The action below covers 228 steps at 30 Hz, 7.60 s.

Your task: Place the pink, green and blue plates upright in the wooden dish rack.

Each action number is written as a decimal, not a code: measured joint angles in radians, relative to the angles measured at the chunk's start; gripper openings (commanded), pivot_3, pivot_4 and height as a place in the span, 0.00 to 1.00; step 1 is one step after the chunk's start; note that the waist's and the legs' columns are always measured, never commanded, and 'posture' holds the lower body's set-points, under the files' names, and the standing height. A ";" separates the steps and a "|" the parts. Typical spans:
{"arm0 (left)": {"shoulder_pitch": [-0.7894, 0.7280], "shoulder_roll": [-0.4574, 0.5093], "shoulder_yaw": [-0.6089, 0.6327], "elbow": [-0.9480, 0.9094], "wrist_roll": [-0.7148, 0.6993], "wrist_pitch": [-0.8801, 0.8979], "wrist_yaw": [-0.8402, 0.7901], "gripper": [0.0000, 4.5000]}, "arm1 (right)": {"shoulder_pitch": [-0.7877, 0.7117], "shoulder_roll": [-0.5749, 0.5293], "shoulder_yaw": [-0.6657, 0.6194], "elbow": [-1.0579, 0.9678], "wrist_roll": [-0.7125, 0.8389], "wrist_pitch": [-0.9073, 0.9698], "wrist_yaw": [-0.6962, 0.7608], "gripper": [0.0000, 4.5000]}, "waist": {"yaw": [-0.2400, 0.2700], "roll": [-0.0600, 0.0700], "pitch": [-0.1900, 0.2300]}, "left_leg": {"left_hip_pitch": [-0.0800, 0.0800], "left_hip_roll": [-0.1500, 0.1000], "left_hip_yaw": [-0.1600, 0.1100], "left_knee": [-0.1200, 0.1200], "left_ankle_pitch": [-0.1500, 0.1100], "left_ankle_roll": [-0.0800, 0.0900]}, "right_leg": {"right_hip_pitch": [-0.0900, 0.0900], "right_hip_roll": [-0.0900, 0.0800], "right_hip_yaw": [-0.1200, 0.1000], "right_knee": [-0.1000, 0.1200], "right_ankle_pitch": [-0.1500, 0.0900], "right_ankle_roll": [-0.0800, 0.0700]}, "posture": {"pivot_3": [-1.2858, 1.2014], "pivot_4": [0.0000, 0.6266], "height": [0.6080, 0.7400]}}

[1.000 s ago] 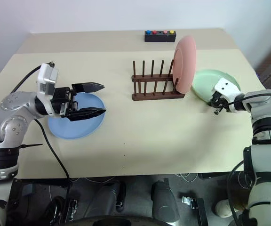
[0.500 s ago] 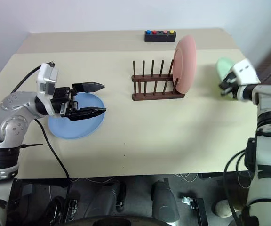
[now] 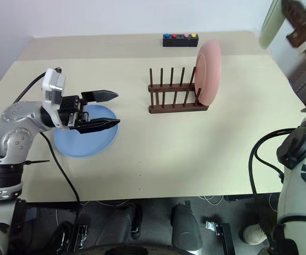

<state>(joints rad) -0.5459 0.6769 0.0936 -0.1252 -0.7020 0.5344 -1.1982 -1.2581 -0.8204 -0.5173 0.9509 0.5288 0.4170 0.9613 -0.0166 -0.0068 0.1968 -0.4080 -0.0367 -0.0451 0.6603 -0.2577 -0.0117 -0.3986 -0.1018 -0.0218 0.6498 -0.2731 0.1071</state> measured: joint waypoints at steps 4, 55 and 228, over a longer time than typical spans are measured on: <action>0.000 -0.010 0.000 0.001 0.004 -0.007 0.003 1.00 | -0.018 0.062 -0.037 -0.136 0.142 0.203 -0.030 0.01 | 0.000 0.000 0.000 | 0.000 0.000 0.000 0.000 0.000 0.000 | -0.002 0.000 0.001 0.002 0.000 0.000 | 0.52 0.24 1.00; 0.000 -0.010 0.012 -0.002 -0.027 0.010 0.033 1.00 | 0.390 0.293 0.063 -0.643 0.465 0.574 -0.174 0.01 | 0.001 0.000 0.000 | -0.001 0.001 0.013 0.000 -0.002 0.003 | -0.009 0.000 0.013 0.004 0.002 0.003 | 0.52 0.24 1.00; -0.412 0.257 -0.274 0.840 0.318 0.888 0.244 0.01 | 0.766 0.139 0.316 -1.170 0.338 0.143 0.169 1.00 | 0.004 -0.009 -0.001 | -0.001 0.000 0.014 0.001 -0.003 0.005 | -0.009 0.000 0.016 0.002 0.004 0.007 | 0.52 0.24 1.00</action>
<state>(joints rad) -0.9576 0.9337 -0.1803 0.7150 -0.3841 1.4226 -0.9537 -0.4922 -0.6816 -0.2010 -0.2190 0.8668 0.5601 1.1307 -0.0128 -0.0159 0.1961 -0.4091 -0.0369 -0.0308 0.6613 -0.2610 -0.0064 -0.4080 -0.1021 -0.0061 0.6522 -0.2689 0.1138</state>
